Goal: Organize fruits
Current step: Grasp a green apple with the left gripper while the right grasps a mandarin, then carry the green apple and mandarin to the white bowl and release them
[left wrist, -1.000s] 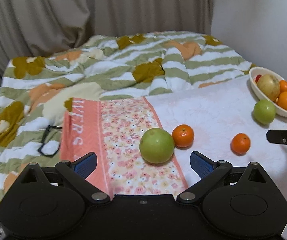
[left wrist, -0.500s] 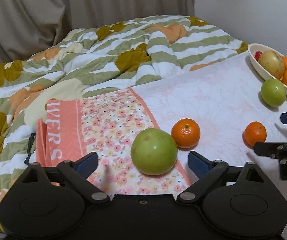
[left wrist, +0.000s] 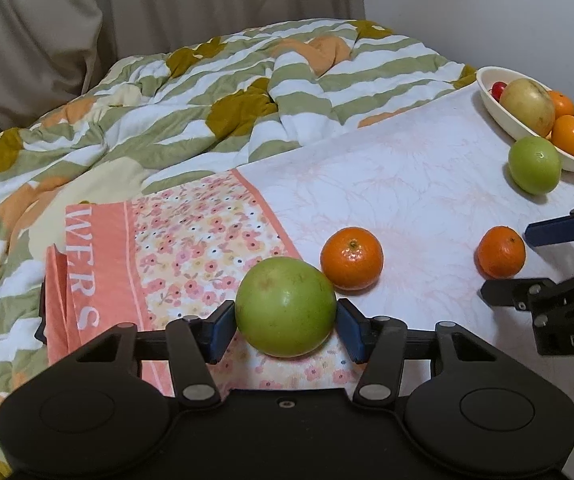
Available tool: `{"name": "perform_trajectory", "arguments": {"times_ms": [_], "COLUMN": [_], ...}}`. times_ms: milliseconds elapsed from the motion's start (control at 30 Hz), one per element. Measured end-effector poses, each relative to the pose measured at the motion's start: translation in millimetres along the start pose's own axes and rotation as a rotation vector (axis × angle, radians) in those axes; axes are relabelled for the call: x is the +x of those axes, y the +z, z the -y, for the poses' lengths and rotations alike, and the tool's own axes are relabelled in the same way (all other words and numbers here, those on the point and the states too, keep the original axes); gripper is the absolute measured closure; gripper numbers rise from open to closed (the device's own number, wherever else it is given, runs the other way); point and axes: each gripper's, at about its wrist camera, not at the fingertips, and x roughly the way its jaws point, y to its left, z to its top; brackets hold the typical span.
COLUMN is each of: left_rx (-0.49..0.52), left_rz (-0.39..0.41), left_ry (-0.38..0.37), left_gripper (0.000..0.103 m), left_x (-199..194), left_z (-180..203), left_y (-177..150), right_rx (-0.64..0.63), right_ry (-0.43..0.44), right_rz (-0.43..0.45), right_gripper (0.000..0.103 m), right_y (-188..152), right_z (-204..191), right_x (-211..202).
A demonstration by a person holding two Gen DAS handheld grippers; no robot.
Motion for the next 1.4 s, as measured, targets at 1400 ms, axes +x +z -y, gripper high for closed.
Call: {"name": "perform_trajectory", "arguments": {"times_ms": [1400], "left_rx": [-0.125], "left_rz": [0.289], "left_ry": [0.101], "left_gripper": [0.045], "left_x": [-155], "left_z": [124], "left_y": [-15], "right_rx": [0.045], "right_ry": [0.000], "right_rz": [0.248], "right_gripper": [0.052], "right_y": [-58], "right_z": [95], "right_x": [-162]}}
